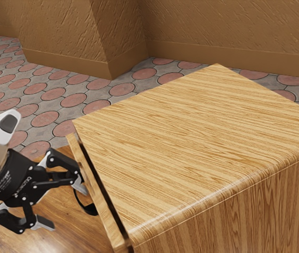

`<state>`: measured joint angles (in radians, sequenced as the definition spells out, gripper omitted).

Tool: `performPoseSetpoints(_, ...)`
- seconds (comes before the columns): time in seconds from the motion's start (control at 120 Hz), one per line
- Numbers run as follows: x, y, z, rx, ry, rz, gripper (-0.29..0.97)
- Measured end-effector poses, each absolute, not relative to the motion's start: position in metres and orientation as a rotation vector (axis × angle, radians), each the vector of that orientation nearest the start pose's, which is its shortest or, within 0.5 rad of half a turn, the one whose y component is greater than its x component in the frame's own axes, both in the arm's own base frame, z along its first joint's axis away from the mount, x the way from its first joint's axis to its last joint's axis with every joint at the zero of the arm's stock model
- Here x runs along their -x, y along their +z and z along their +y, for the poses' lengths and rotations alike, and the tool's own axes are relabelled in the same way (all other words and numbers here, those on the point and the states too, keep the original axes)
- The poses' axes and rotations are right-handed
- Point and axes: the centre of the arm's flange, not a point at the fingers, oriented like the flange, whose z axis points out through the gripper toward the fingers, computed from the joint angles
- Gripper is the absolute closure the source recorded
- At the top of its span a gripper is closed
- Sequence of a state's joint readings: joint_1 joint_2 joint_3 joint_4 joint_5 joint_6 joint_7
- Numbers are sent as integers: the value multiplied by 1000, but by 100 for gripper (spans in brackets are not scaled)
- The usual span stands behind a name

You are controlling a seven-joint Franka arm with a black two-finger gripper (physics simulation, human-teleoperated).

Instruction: Pull the drawer handle with one arm to open the drawer

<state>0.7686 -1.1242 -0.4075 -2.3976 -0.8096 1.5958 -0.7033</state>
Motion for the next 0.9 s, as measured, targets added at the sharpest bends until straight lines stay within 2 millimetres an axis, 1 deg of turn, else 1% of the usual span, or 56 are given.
performPoseSetpoints(0.233,-276,639,-52,3000,-423,-1910,2)
performPoseSetpoints(0.508,-269,632,-55,3001,-386,-1899,1)
performPoseSetpoints(0.675,-260,637,-53,3011,-395,-1907,1)
performPoseSetpoints(0.9,-252,635,-51,3016,-377,-1918,1)
